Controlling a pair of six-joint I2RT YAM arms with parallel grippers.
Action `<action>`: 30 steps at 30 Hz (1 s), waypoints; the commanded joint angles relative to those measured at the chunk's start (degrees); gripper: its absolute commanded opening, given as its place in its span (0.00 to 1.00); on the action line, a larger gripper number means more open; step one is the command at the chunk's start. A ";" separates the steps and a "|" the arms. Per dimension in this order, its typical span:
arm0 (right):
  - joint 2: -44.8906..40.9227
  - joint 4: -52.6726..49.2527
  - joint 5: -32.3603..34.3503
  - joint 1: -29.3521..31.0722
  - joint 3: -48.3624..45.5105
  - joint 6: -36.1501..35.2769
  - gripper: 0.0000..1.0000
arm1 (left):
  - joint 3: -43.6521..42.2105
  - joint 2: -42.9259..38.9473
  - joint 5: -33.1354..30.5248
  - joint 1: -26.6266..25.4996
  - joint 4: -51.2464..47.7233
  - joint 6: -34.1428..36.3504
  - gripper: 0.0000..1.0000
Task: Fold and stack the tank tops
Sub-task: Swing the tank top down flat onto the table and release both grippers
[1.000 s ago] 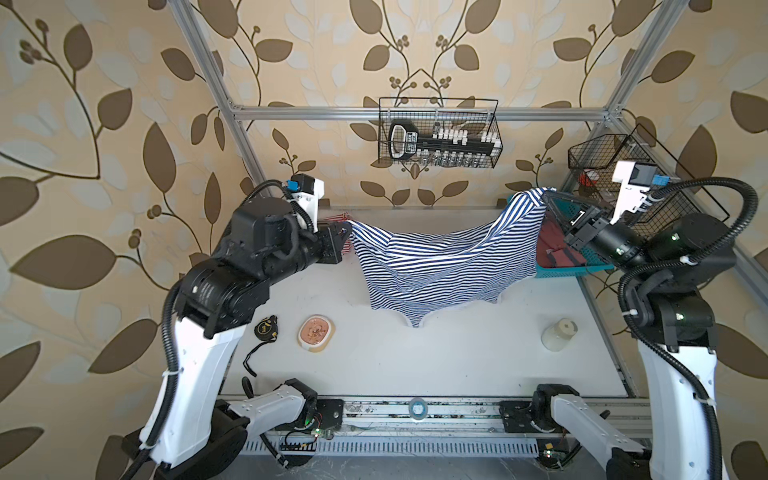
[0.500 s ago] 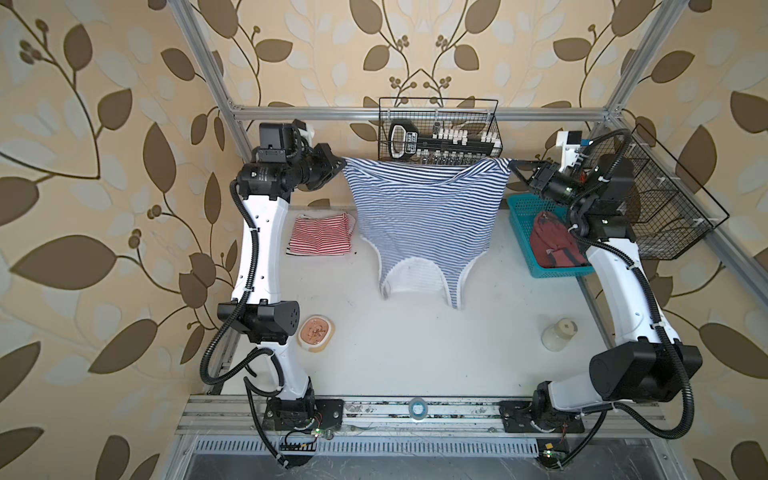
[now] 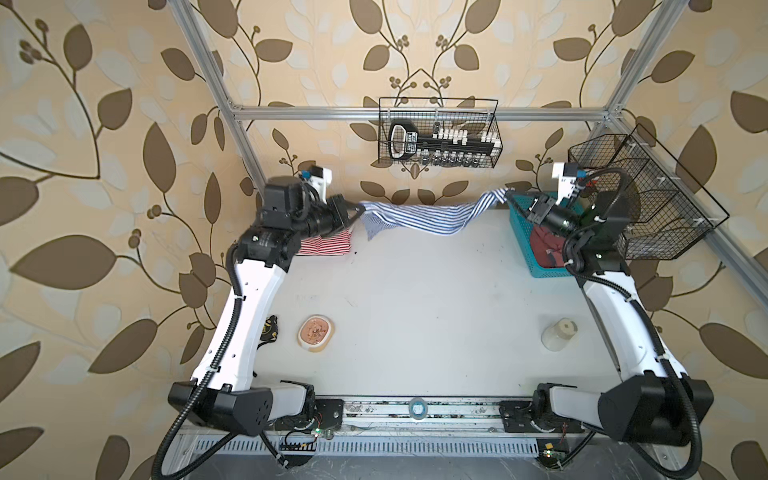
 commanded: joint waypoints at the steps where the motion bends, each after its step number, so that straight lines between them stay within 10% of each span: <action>1: -6.58 -18.93 5.25 0.22 -13.67 -11.41 0.00 | -19.39 -3.50 -5.66 -7.39 -0.79 -2.32 0.00; 12: -16.20 -35.93 12.89 1.06 -25.37 -15.60 0.00 | -37.08 -5.91 -7.96 -19.39 -1.33 -9.91 0.10; 30: -20.95 -54.61 29.77 1.74 -21.26 -18.34 0.09 | -41.24 -17.76 -8.40 -21.74 -10.76 -13.86 0.26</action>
